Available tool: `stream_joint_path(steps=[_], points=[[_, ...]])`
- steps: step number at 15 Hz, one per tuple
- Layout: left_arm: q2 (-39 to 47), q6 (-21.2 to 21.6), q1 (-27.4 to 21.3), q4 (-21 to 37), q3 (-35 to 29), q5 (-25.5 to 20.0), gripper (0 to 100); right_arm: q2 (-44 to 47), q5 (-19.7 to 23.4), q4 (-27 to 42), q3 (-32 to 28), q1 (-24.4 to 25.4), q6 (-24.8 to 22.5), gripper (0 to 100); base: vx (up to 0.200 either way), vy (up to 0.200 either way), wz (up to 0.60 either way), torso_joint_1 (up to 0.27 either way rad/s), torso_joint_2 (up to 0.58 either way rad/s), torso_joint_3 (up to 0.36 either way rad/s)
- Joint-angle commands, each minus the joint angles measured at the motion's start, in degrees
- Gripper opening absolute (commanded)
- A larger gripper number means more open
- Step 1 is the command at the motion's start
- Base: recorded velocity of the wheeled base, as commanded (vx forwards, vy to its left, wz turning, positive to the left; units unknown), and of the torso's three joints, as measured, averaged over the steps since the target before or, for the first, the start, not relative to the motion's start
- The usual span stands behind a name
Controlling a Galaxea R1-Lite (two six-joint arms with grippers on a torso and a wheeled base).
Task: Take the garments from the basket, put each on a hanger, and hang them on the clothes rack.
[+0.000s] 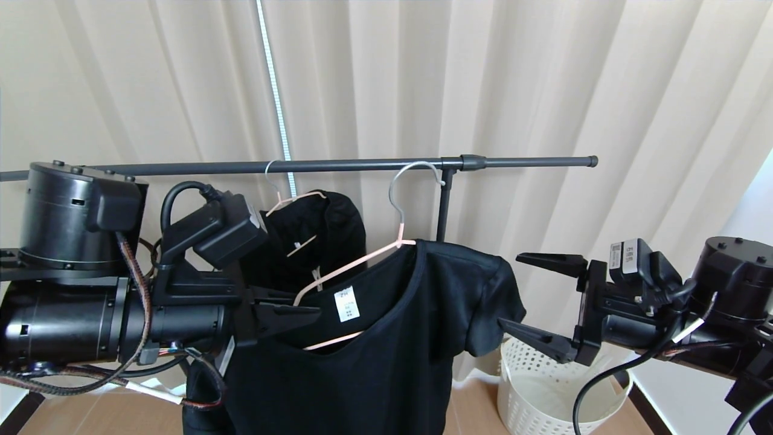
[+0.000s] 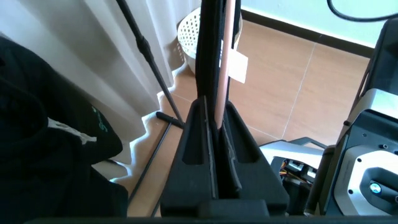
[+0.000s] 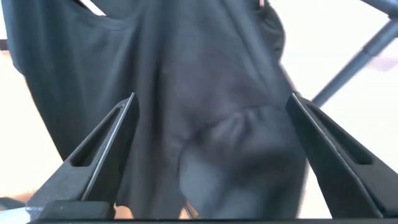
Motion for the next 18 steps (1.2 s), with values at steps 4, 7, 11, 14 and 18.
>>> stream_joint_path(steps=[4, 7, 11, 14, 18], points=[[-6.1, -0.1, 1.0, 0.1, 3.2, 0.0, 0, 4.2, -0.1, -0.2, -1.9, -1.9, -0.1, 100, 0.0, 0.0, 0.0, 0.0, 0.0, 0.0], [-8.2, -0.8, 1.0, 0.0, 4.1, 0.0, 0, 7.4, -0.1, -0.4, -3.5, -2.7, 0.0, 100, 0.0, 0.0, 0.0, 0.0, 0.0, 0.0], [-9.9, -0.9, 1.0, 0.0, 6.0, -0.1, 0, 13.6, -1.0, -0.4, -6.1, -3.3, 0.1, 100, 0.0, 0.0, 0.0, 0.0, 0.0, 0.0], [-10.1, -0.9, 1.0, 0.0, 6.2, -0.1, 0, 15.5, -2.9, -0.4, -7.7, -3.4, 0.3, 100, 0.0, 0.0, 0.0, 0.0, 0.0, 0.0], [-11.0, -1.3, 1.1, 0.0, 6.6, 0.0, 0, 14.9, -3.0, -0.5, -8.0, -4.3, 0.9, 0, 0.0, 0.0, 0.0, 0.0, 0.0, 0.0]])
